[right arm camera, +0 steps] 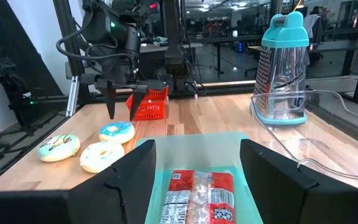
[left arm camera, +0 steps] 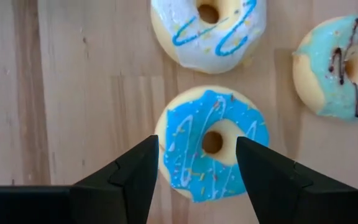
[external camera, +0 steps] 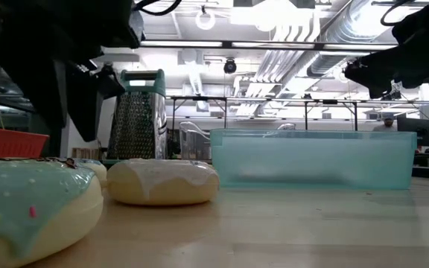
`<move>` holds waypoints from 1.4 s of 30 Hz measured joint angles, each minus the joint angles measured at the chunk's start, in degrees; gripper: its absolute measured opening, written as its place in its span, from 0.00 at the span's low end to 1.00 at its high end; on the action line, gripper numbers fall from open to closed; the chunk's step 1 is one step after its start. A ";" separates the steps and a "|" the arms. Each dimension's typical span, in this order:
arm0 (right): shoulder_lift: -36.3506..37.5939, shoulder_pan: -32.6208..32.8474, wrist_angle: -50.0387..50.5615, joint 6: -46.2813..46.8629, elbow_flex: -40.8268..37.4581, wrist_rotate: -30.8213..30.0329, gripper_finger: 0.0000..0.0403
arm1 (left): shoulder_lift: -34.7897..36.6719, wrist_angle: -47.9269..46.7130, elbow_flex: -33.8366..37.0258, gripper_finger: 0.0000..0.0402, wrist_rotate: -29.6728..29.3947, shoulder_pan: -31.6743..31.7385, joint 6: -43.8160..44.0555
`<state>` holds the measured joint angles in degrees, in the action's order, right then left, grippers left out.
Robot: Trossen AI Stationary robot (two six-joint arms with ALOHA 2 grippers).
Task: Pick & Place Food Item
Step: Put the blue donut into the transparent bin
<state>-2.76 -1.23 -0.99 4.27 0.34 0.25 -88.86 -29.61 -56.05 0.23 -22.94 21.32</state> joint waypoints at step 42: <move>-0.20 0.00 0.02 0.00 0.00 -0.07 0.55 | -7.85 1.88 -0.02 0.48 1.46 0.66 -0.34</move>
<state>-2.96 -1.23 -0.97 4.27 0.34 0.19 -96.71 -27.72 -56.07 1.69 -22.28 20.97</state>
